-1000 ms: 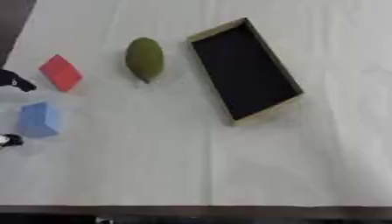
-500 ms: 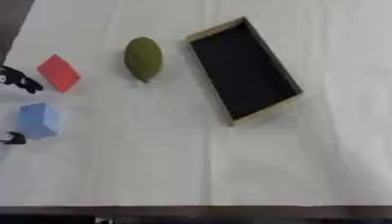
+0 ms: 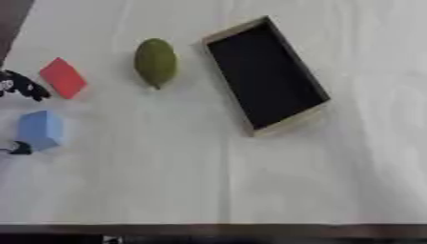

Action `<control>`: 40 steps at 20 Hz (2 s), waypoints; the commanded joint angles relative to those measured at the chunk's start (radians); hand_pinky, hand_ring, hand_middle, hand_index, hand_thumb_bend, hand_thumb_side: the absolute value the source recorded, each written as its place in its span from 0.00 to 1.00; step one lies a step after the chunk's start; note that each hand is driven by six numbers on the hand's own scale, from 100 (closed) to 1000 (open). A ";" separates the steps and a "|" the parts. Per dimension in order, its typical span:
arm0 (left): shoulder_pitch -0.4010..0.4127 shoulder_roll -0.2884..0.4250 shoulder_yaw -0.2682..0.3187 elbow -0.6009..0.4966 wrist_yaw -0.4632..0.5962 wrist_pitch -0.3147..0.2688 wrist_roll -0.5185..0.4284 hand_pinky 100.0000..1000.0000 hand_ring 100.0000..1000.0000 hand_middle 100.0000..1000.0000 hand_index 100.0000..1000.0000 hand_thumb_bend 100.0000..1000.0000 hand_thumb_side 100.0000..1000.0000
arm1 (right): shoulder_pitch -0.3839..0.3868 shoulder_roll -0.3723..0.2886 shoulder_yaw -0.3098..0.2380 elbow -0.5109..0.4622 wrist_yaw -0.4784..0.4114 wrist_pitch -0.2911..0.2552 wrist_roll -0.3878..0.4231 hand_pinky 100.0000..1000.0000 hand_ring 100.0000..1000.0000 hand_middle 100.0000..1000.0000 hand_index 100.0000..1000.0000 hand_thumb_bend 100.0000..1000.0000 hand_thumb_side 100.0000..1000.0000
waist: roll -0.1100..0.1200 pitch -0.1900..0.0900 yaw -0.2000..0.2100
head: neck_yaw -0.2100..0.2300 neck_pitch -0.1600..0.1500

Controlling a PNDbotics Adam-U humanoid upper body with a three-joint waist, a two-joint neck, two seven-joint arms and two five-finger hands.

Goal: Pick up objects on the table and place them in the box.

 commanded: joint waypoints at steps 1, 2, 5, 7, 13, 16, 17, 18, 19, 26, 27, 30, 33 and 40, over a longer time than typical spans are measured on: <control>-0.019 0.013 0.005 0.004 -0.011 0.003 0.001 0.90 0.88 0.78 0.92 0.54 0.18 | -0.005 -0.012 -0.005 -0.015 -0.004 0.002 0.000 0.84 0.79 0.56 0.86 0.00 0.59 | -0.001 -0.016 -0.001 | 0.006 -0.008; -0.022 0.010 0.002 0.009 -0.016 0.003 0.001 0.90 0.88 0.78 0.91 0.54 0.18 | -0.005 -0.011 -0.005 -0.015 -0.004 0.003 0.000 0.84 0.79 0.56 0.86 0.00 0.59 | -0.001 -0.015 -0.002 | 0.007 -0.008; -0.030 0.000 -0.002 0.028 -0.031 0.003 0.001 0.89 0.87 0.77 0.91 0.53 0.15 | -0.005 -0.007 -0.005 -0.015 -0.005 0.005 0.002 0.84 0.79 0.56 0.86 0.00 0.59 | -0.001 -0.013 -0.003 | 0.008 -0.009; -0.033 -0.005 -0.003 0.037 -0.041 0.003 0.001 0.89 0.87 0.77 0.91 0.52 0.15 | -0.005 -0.005 -0.005 -0.015 -0.005 0.006 0.002 0.84 0.79 0.56 0.86 0.00 0.59 | -0.001 -0.013 -0.003 | 0.009 -0.008; -0.042 -0.021 -0.002 0.051 -0.055 0.002 0.003 0.84 0.82 0.71 0.86 0.41 0.14 | -0.003 -0.001 -0.006 -0.015 -0.005 0.007 0.004 0.84 0.79 0.56 0.86 0.00 0.59 | -0.003 -0.012 -0.005 | 0.012 -0.008; -0.045 -0.025 -0.003 0.050 -0.050 0.003 0.010 0.79 0.75 0.62 0.80 0.32 0.11 | -0.003 0.000 -0.006 -0.015 -0.007 0.007 0.004 0.84 0.79 0.56 0.86 0.00 0.59 | -0.003 -0.012 -0.005 | 0.013 -0.007; -0.046 -0.025 -0.004 0.049 -0.047 0.003 0.009 0.77 0.72 0.58 0.76 0.28 0.09 | -0.003 0.000 -0.006 -0.015 -0.007 0.007 0.004 0.84 0.79 0.56 0.86 0.00 0.59 | -0.003 -0.012 -0.005 | 0.013 -0.007; -0.046 -0.025 -0.004 0.049 -0.044 0.002 0.008 0.76 0.70 0.55 0.74 0.25 0.10 | -0.003 0.001 -0.006 -0.015 -0.007 0.008 0.004 0.84 0.79 0.56 0.86 0.00 0.59 | -0.004 -0.012 -0.005 | 0.013 -0.006; -0.047 -0.025 -0.003 0.048 -0.042 0.003 0.007 0.73 0.66 0.51 0.70 0.22 0.09 | -0.002 0.001 -0.006 -0.015 -0.008 0.008 0.004 0.84 0.79 0.56 0.86 0.00 0.59 | -0.003 -0.012 -0.005 | 0.013 -0.006; -0.054 -0.025 0.015 0.026 -0.052 0.014 0.034 0.69 0.56 0.40 0.59 0.18 0.00 | -0.001 0.000 -0.007 -0.015 -0.009 0.009 0.005 0.84 0.79 0.56 0.86 0.00 0.59 | -0.003 -0.014 -0.003 | 0.011 -0.004; -0.058 -0.026 0.019 0.019 -0.054 0.016 0.043 0.69 0.55 0.40 0.59 0.17 0.00 | 0.000 0.000 -0.007 -0.015 -0.009 0.010 0.006 0.84 0.79 0.56 0.86 0.00 0.59 | -0.003 -0.014 -0.002 | 0.011 -0.004; -0.076 -0.023 0.030 -0.004 -0.057 0.018 0.057 0.68 0.52 0.38 0.58 0.17 0.00 | 0.001 0.001 -0.008 -0.015 -0.009 0.011 0.007 0.84 0.79 0.56 0.86 0.00 0.59 | -0.002 -0.016 0.000 | 0.009 -0.003; -0.100 -0.020 0.038 -0.027 -0.062 0.021 0.062 0.68 0.53 0.38 0.58 0.16 0.00 | 0.002 -0.002 -0.008 -0.015 -0.008 0.011 0.008 0.84 0.79 0.57 0.86 0.00 0.59 | -0.001 -0.018 0.003 | 0.009 -0.001; -0.224 -0.032 -0.003 -0.078 -0.046 -0.003 0.033 0.69 0.53 0.38 0.59 0.16 0.00 | 0.005 -0.014 -0.007 -0.015 -0.011 0.008 0.009 0.84 0.79 0.57 0.86 0.00 0.59 | 0.003 -0.030 0.008 | 0.012 0.015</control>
